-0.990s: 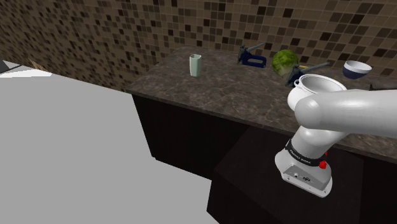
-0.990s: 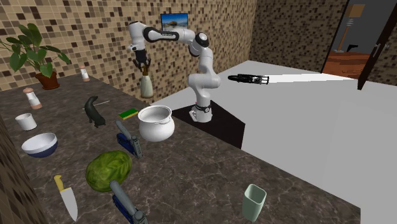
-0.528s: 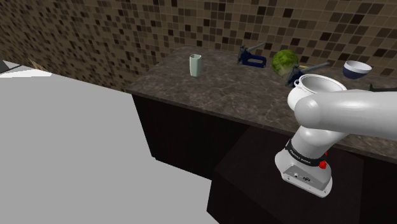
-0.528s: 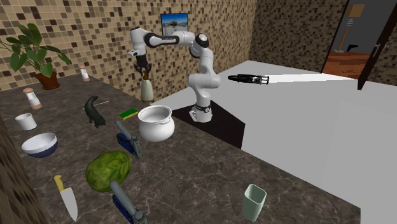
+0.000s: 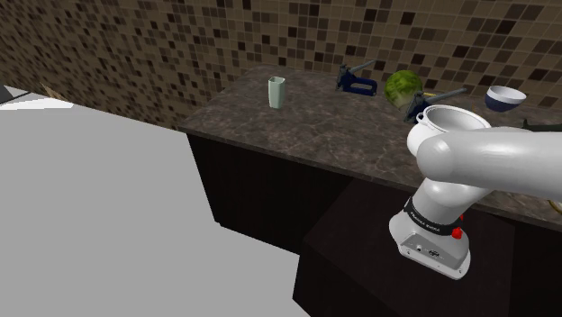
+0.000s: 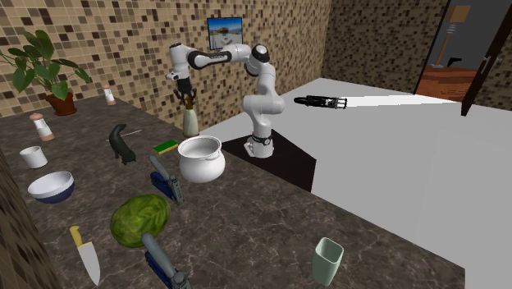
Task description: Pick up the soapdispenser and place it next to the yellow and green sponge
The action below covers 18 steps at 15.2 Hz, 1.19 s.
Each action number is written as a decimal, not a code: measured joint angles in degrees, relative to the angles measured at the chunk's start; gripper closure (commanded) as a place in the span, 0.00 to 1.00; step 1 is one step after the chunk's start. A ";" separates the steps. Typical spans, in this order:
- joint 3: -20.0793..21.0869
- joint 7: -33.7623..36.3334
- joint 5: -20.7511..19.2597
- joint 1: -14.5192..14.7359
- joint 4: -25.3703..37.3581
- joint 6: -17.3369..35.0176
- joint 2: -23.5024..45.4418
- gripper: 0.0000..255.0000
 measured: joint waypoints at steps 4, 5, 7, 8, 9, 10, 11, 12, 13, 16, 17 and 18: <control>-1.91 0.60 -1.53 0.00 -1.91 2.02 -0.68 1.00; -2.22 0.73 -1.76 0.05 -2.18 2.34 -0.76 1.00; -2.49 0.74 -1.97 0.07 -2.33 2.58 -0.84 1.00; -2.54 0.75 -2.00 0.08 -2.35 2.62 -0.85 1.00; -2.56 0.75 -2.02 0.09 -2.36 2.64 -0.85 1.00; -2.57 0.75 -2.03 0.09 -2.37 2.65 -0.86 1.00; -2.58 0.75 -2.04 0.09 -2.38 2.66 -0.86 0.00; -2.57 0.75 -2.04 0.08 -2.37 2.66 -0.86 0.00; -2.57 0.75 -2.04 0.08 -2.37 2.67 -0.86 0.00; -2.57 0.75 -2.04 0.08 -2.37 2.67 -0.86 0.00; -2.57 0.75 -2.04 0.08 -2.37 2.67 -0.86 0.00; -1.92 0.70 -1.52 0.14 -1.85 2.08 -0.62 0.00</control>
